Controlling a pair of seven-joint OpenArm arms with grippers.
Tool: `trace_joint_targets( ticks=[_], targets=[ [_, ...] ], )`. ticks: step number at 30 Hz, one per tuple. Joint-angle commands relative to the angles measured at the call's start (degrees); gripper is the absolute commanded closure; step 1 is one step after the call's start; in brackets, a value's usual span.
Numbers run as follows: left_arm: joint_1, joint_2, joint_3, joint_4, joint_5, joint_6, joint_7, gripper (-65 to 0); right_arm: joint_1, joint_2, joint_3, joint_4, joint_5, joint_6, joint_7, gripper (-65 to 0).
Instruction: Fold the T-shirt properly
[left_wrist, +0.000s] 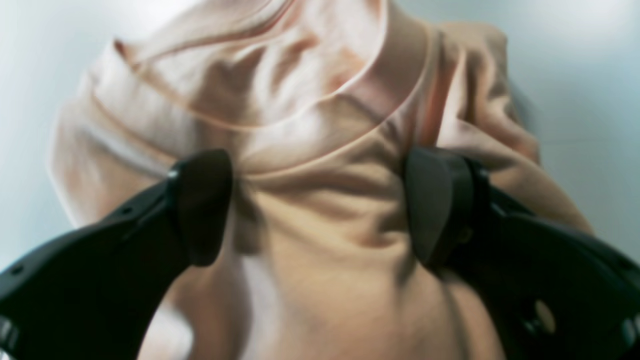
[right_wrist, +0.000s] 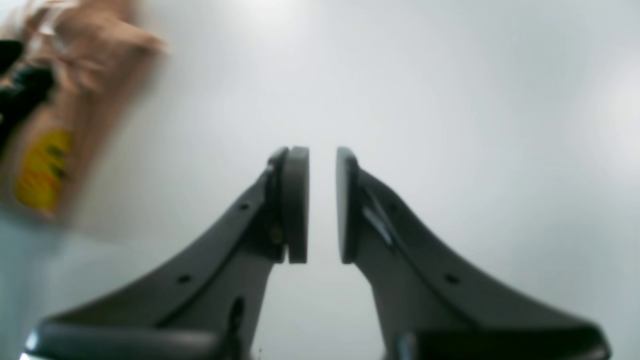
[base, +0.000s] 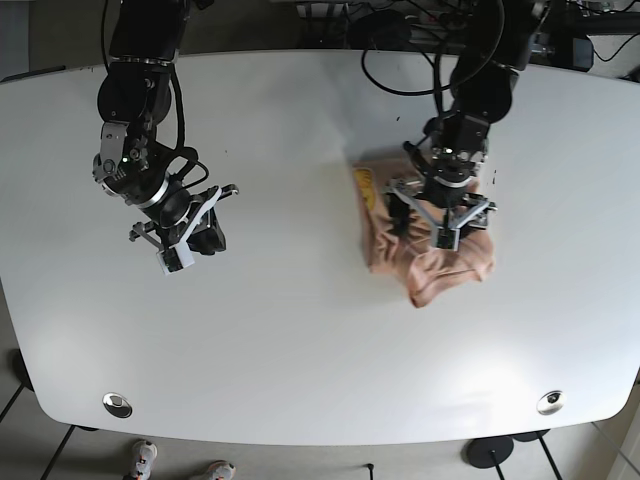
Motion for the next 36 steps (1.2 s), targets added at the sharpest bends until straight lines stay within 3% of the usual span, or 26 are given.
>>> trace_joint_targets(
  ticks=[1, 3, 8, 13, 16, 20, 22, 26, 30, 32, 34, 36],
  targets=[
    [1.7, -4.9, -4.0, -1.0, -1.5, -5.8, 4.8, -49.9, 1.2, 0.2, 0.2, 1.3, 3.7, 0.03, 1.5, -8.6],
    [3.1, -9.1, -11.9, -4.1, -4.6, -15.9, 4.8, -49.9, 1.2, 0.2, 0.2, 1.3, 6.3, -0.14, 1.5, -8.6],
    [2.8, -20.0, -25.5, -18.3, -4.8, -35.3, 4.8, -49.9, 0.7, 0.2, 0.1, 1.3, 6.7, -0.23, 1.5, -8.6],
    [-2.7, -30.4, -26.2, -32.0, -4.9, -45.0, 3.6, -49.9, -0.7, 0.1, 0.2, 2.6, 6.7, -0.23, 1.7, -8.6],
    [-3.6, -34.6, -26.2, -36.5, -4.9, -50.5, -2.1, -49.9, -2.0, -0.2, -0.2, 4.5, 6.4, -0.32, 1.7, -8.6],
    [-3.7, -36.8, -26.2, -36.2, -5.3, -51.6, -3.4, -49.9, -2.3, -2.1, -0.2, 5.3, 5.5, -0.32, 1.7, -8.6],
    [-4.1, -36.9, -26.8, -30.4, -5.3, -51.6, -3.2, -49.7, -2.6, -2.4, -0.2, 5.4, 2.5, -0.32, 1.7, -8.6],
    [-1.2, -31.8, -36.6, -20.0, -5.2, -51.6, -0.3, -49.7, -3.3, -2.1, 1.1, 5.4, -1.7, -0.32, 2.5, -8.6],
    [-0.7, -23.1, -40.0, -7.9, -4.5, -51.6, 1.9, -49.7, -6.0, -2.3, 4.1, 5.4, -6.0, -0.32, 11.1, -8.6],
    [-0.2, -17.2, -39.3, -0.1, 0.4, -51.6, 1.8, -49.7, -7.8, -2.3, 4.3, 5.1, -10.3, -0.32, 17.0, -8.6],
    [1.1, -10.9, -38.6, 7.9, 5.3, -48.6, 1.7, -49.7, -9.7, -2.3, 4.3, 5.0, -13.5, -0.32, 21.3, -8.6],
    [4.3, -2.0, -37.0, 17.8, 11.2, -47.4, 1.7, -49.7, -13.5, -2.5, 6.6, 5.0, -16.0, -0.32, 28.4, -8.7]
  ],
)
